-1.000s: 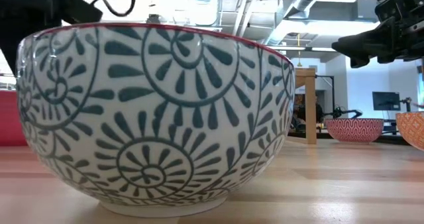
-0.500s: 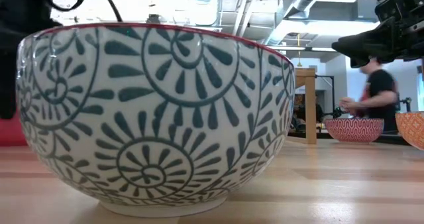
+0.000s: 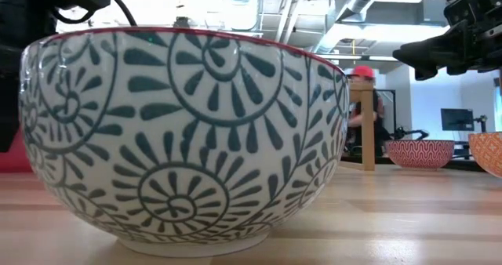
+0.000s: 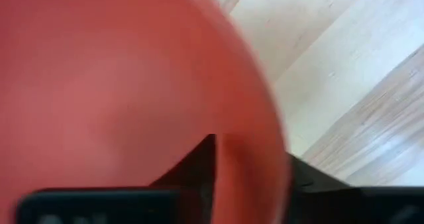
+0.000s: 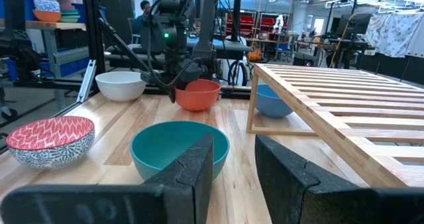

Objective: Place and stack bowls onto a shelf
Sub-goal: Put the large orange bowl on the shelf

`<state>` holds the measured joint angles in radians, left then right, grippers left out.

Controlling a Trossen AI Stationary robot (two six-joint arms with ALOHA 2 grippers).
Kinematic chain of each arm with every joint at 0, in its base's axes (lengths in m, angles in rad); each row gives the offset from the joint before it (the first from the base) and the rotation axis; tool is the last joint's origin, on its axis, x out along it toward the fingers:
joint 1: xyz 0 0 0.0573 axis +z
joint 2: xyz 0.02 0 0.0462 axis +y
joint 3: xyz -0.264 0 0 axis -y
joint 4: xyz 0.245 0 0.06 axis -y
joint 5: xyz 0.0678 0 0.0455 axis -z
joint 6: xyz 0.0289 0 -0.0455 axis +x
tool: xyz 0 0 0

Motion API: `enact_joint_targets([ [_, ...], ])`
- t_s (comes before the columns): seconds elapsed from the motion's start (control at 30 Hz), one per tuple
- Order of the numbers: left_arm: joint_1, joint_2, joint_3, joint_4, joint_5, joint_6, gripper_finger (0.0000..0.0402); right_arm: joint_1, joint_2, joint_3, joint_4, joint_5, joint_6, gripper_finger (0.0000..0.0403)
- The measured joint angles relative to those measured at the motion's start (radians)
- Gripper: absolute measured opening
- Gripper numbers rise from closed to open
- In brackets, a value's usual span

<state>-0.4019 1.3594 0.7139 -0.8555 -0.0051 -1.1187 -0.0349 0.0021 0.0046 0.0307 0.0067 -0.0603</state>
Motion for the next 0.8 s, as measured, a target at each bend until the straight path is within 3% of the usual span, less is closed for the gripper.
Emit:
enact_joint_targets([
  [0.1,0.000,-0.001,0.001,-0.003,-0.006,0.008,0.0011,0.000,0.000,0.000,0.000,0.000,0.000,0.0138],
  [0.4,0.000,0.000,0.038,-0.025,0.018,0.063,0.0001,0.000,0.000,0.000,0.000,0.000,0.000,0.0138],
  [0.8,0.000,0.000,0.414,-0.434,-0.030,0.268,0.0001,0.000,0.000,0.000,0.000,0.000,0.000,0.0138],
])
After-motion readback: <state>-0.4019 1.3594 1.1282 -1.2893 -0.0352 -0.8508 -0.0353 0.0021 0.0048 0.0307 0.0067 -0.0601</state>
